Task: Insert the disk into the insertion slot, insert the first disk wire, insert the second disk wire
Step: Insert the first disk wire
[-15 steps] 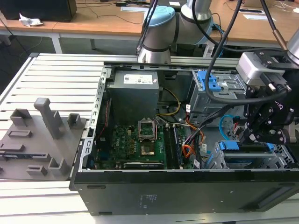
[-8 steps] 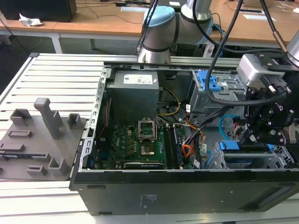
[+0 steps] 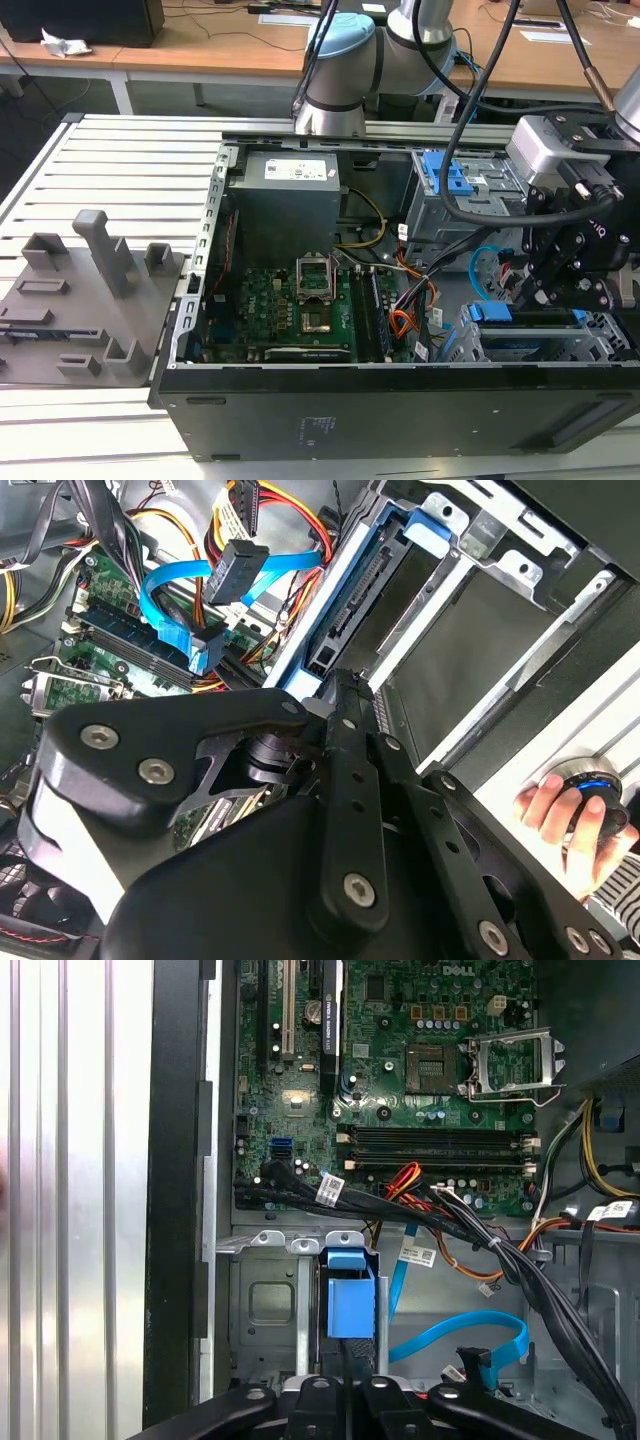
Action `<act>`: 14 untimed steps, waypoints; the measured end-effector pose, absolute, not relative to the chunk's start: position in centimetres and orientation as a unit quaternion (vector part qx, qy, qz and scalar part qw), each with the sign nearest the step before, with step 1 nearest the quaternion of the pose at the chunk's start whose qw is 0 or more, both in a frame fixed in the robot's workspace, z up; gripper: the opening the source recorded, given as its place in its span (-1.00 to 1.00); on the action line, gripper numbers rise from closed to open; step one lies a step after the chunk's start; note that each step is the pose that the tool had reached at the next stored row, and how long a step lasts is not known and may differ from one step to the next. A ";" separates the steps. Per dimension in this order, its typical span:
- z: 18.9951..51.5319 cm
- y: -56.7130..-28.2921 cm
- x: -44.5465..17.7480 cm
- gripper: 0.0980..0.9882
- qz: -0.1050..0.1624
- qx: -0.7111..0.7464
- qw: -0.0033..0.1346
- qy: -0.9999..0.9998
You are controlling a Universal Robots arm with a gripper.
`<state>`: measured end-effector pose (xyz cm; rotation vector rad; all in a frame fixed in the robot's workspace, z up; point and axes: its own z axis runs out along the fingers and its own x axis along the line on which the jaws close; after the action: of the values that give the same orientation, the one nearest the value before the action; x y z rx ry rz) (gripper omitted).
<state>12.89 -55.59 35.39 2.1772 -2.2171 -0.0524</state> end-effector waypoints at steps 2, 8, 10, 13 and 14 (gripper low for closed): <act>35.4 -55.6 12.9 -0.69 -0.017 0.700 0.017 -0.713; 35.4 -55.6 12.9 -0.41 -0.017 0.700 0.017 -0.713; 35.4 -55.6 13.2 -0.41 -0.017 0.700 0.017 -0.713; 35.4 -55.6 13.7 -0.41 -0.016 0.700 0.017 -0.713; 35.4 -55.6 13.9 -0.41 -0.016 0.700 0.017 -0.713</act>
<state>13.91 -55.56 35.40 2.1765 -2.2164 -0.0508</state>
